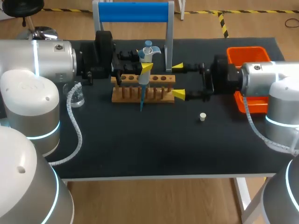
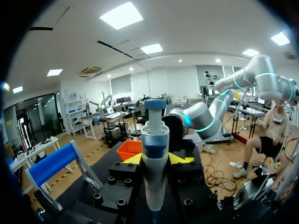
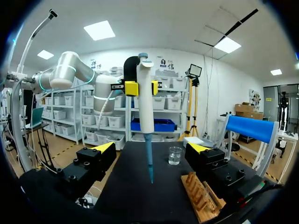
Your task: Invert the test tube, pick up the pipette, mount the tip to pipette, aspirate from beaker and dispense into the tube, eject the tip, return the pipette, and cap with the stopper.
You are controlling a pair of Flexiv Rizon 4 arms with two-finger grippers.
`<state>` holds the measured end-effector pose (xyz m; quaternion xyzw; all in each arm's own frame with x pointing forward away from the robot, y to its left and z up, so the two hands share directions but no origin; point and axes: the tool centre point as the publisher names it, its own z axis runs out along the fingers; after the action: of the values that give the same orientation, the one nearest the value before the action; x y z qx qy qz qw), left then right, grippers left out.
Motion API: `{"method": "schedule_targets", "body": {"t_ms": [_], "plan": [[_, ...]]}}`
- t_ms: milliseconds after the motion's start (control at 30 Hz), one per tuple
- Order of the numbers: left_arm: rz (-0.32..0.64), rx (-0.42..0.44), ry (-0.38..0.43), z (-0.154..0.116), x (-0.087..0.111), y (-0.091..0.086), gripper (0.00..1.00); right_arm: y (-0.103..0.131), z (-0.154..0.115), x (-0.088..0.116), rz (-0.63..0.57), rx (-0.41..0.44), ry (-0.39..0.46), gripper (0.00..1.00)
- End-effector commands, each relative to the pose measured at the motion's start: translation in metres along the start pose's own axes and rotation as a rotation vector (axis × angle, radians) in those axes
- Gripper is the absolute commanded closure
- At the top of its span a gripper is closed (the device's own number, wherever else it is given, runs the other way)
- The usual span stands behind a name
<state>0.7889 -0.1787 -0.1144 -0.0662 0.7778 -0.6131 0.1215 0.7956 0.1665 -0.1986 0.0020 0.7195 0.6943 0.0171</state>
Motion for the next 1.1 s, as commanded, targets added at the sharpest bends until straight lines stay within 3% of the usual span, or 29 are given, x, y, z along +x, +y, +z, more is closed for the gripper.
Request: {"method": "schedule_targets", "body": {"t_ms": [33, 433, 1100], "plan": [[0.000, -0.001, -0.001, 0.001, 0.000, 0.000, 1.00, 0.007, 0.009, 0.001, 0.015, -0.002, 0.005, 0.00], [0.000, -0.001, -0.001, 0.001, 0.000, 0.000, 1.00, 0.021, 0.031, 0.002, 0.056, -0.050, 0.043, 0.00], [0.000, -0.001, -0.001, 0.001, 0.000, 0.000, 1.00, 0.032, 0.068, -0.004, 0.039, -0.017, 0.087, 0.00]]}}
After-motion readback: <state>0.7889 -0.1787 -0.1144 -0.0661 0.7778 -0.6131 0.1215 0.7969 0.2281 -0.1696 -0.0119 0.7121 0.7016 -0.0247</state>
